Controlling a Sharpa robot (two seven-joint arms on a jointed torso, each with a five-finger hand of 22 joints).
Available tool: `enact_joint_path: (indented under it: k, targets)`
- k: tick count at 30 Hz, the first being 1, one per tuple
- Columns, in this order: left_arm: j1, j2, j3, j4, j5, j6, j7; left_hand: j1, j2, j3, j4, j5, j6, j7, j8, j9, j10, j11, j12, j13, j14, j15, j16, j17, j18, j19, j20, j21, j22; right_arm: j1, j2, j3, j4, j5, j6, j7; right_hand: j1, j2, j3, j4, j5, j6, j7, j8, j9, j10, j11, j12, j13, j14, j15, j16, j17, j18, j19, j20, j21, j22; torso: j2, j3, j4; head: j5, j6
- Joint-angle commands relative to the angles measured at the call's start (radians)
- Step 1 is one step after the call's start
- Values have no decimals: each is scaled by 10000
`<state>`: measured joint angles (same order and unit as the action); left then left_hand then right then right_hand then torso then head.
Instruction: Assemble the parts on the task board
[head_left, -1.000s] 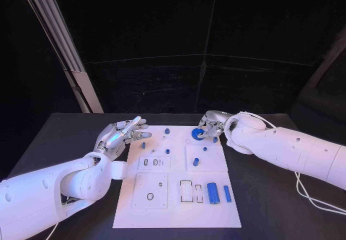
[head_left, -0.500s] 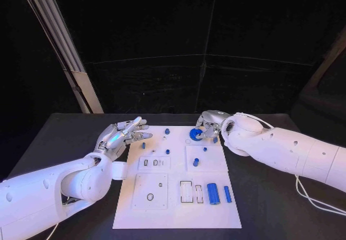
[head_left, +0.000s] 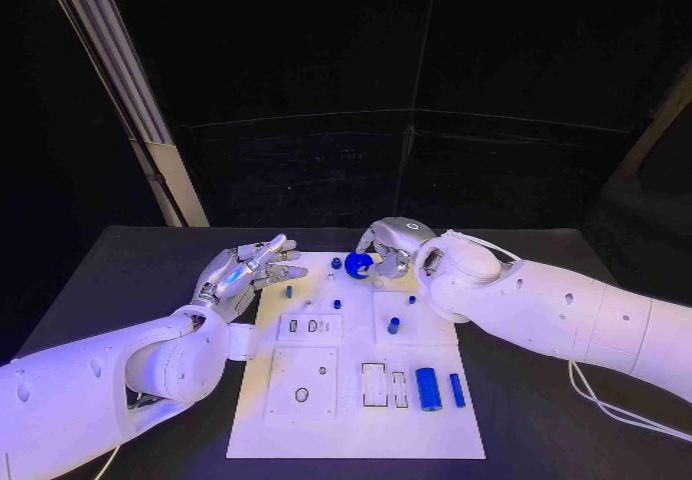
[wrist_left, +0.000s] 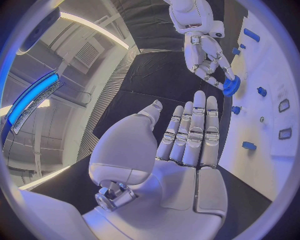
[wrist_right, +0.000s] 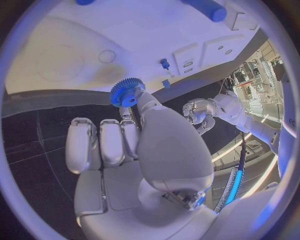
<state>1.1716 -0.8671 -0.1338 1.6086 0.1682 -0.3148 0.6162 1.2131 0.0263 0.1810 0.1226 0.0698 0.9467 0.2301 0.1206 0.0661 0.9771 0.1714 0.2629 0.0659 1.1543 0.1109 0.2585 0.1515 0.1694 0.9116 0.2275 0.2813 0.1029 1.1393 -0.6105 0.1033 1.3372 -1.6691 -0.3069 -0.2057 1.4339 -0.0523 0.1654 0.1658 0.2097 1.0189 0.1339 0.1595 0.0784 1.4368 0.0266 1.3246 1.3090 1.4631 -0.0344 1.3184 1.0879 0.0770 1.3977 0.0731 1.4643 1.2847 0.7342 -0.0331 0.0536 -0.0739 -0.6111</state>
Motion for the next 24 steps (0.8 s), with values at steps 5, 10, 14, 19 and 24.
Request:
enact_joint_path:
  k: [5, 10, 14, 19, 24]
  targets:
    - [14, 36, 7, -10, -10, 157, 26, 63, 22, -4, -75, 16, -83, 16, -39, -6, -59, -8, -31, -11, 25, 25, -21, 13, 146, 87, 13, -70, -23, 23, 617, -1, -289, -722, -408, -145, -144, -17, 79, 16, 70, 190, -131, -4, 102, -25, 61, -14, 164, 326, -65, 20, -30, -171, 63, -28, 35, 3, 24, 0, -3, 80, -38]
    - [14, 63, 8, -19, -10, 168, 19, 63, 22, -4, -75, 16, -83, 16, -39, -6, -59, -8, -31, -11, 25, 25, -21, 13, 146, 87, 13, -70, -23, 23, 1047, -7, -652, -780, -57, -221, -155, -9, 93, 19, 74, 187, -130, -9, 101, -32, 63, -24, 157, 322, -63, 11, -49, -170, 60, -27, 34, 0, 21, -6, -12, 94, -45]
    - [15, 82, 8, -29, -10, 170, 16, 63, 22, -4, -75, 16, -83, 16, -39, -6, -59, -8, -31, -11, 25, 25, -21, 13, 146, 87, 13, -70, -23, 20, 1351, -13, -933, -794, 210, -204, -163, -4, 101, 22, 76, 184, -128, -13, 100, -35, 64, -29, 154, 320, -62, 10, -53, -171, 61, -26, 36, 4, 33, 6, -24, 132, -52]
    - [16, 95, 9, -36, -10, 169, 15, 63, 22, -4, -75, 16, -83, 16, -39, -6, -59, -8, -31, -11, 25, 25, -21, 13, 146, 87, 13, -70, -23, 17, 1599, -22, -1162, -775, 546, -194, -204, -10, 122, 27, 75, 154, -115, -41, 92, -53, 74, -55, 137, 315, -56, 6, -65, -173, 64, -22, 41, 15, 27, 9, -43, 146, -63]
    - [16, 102, 9, -31, -10, 176, 14, 63, 22, -4, -75, 16, -83, 16, -39, -6, -59, -8, -31, -11, 25, 25, -21, 13, 146, 87, 13, -70, -23, 15, 1715, -35, -1276, -767, 785, -197, -259, -31, 137, 32, 63, 121, -99, -73, 84, -75, 88, -84, 118, 307, -45, -6, -93, -172, 59, -15, 42, 14, 29, 10, -37, 155, -78]
